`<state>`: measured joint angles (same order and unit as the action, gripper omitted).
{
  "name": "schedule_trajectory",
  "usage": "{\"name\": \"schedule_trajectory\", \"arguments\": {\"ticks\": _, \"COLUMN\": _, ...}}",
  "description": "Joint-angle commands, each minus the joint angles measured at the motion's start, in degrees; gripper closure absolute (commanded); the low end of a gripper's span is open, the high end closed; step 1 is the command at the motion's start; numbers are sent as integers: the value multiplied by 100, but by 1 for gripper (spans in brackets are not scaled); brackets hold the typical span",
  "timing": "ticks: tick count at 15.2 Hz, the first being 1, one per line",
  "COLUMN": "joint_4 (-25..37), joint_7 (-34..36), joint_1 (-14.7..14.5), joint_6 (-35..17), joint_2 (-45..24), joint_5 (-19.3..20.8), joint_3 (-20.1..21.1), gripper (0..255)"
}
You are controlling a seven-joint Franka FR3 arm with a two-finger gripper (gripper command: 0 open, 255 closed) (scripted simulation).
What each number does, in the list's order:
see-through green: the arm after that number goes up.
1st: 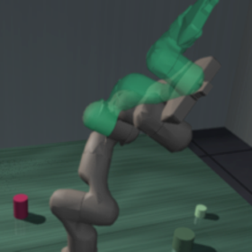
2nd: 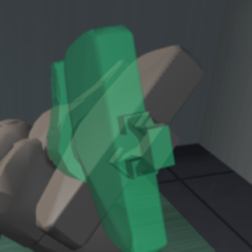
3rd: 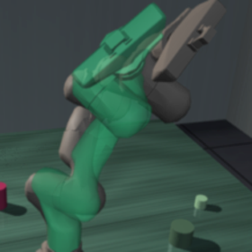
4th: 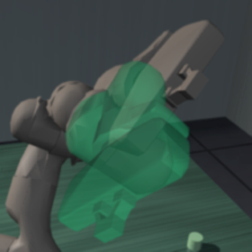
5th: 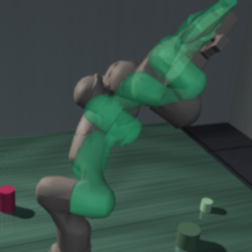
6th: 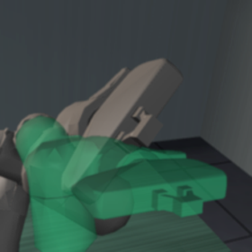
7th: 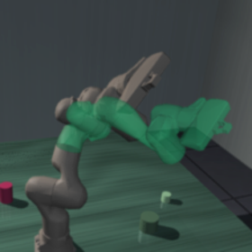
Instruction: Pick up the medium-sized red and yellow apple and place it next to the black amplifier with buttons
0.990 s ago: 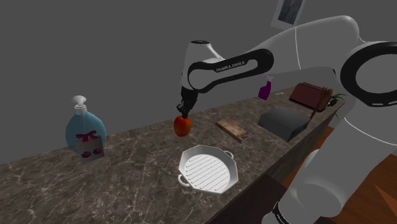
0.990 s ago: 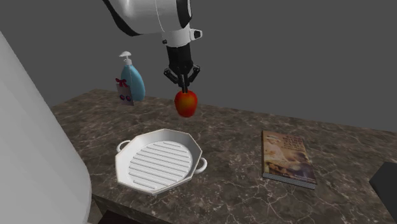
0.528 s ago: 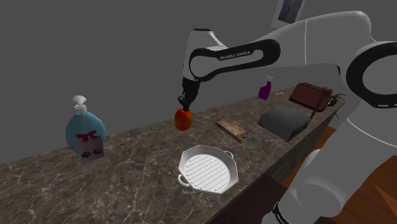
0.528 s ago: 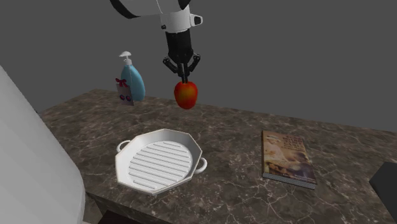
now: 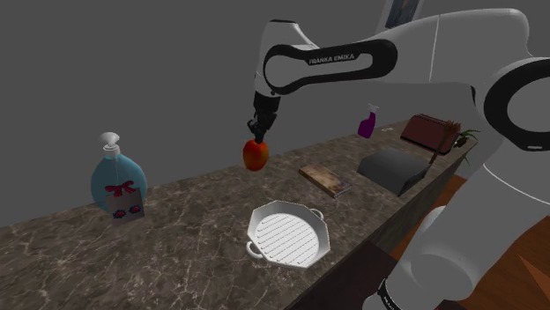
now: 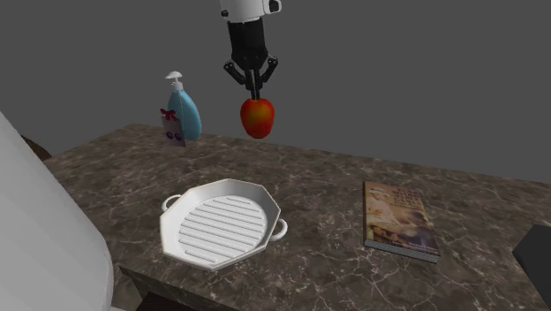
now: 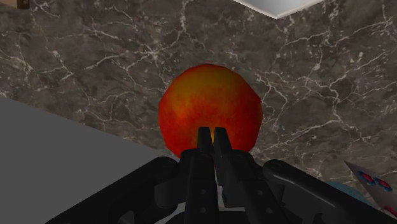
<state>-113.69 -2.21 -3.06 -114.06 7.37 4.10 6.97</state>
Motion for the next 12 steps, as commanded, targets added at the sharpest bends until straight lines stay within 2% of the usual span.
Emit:
{"name": "schedule_trajectory", "arguments": {"ticks": 1, "joint_4": 125, "joint_7": -19, "joint_1": 2, "joint_6": 157, "joint_2": 32, "joint_5": -9, "joint_3": -4, "gripper": 255}}
{"name": "schedule_trajectory", "arguments": {"ticks": 9, "joint_4": 721, "joint_7": -62, "joint_1": 2, "joint_6": 749, "joint_2": 29, "joint_5": -23, "joint_3": -4, "gripper": 255}}
{"name": "schedule_trajectory", "arguments": {"ticks": 12, "joint_4": 289, "joint_7": -442, "joint_1": 146, "joint_6": 686, "joint_2": 424, "joint_5": -77, "joint_3": -227, "gripper": 255}}
